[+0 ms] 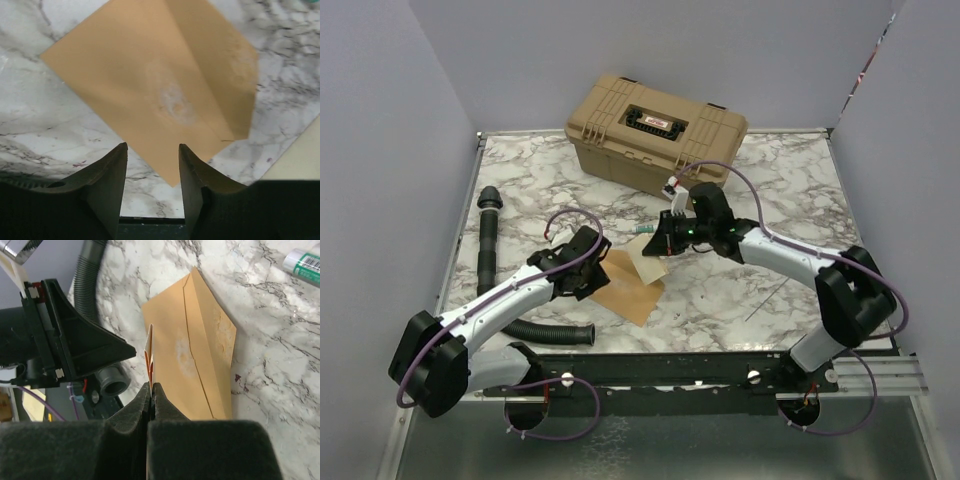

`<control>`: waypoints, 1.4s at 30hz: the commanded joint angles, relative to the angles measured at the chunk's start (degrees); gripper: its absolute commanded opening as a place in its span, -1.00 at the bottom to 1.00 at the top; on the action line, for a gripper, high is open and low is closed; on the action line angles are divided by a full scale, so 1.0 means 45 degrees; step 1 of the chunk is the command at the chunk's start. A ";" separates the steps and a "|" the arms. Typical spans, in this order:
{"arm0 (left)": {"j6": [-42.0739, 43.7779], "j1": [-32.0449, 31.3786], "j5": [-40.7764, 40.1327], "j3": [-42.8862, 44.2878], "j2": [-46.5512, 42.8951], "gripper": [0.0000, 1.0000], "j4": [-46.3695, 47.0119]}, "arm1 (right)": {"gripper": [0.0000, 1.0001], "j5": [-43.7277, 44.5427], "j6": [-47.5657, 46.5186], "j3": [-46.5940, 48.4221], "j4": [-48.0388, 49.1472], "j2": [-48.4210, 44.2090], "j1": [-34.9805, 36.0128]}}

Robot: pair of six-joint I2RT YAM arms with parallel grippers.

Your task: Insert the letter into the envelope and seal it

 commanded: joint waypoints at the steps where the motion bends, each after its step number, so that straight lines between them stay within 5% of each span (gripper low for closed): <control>1: -0.1051 0.0222 -0.0481 -0.1283 0.0360 -0.34 0.0441 | -1.00 0.0555 -0.0968 0.1247 -0.0115 0.1481 0.0385; 8: -0.0159 0.0387 0.0345 -0.2071 0.0978 -0.51 0.3199 | -0.99 0.0653 -0.2513 0.2279 -0.0006 0.3097 0.0513; 21: -0.0138 0.0552 0.0032 -0.1539 0.2819 -0.57 0.1970 | -0.99 0.0263 -0.4473 0.3895 -0.1397 0.5430 0.0763; 42: -0.0459 0.0572 0.0270 -0.2051 0.2571 -0.73 0.2199 | -0.99 -0.0054 -0.2501 0.2896 -0.1066 0.5654 0.1538</control>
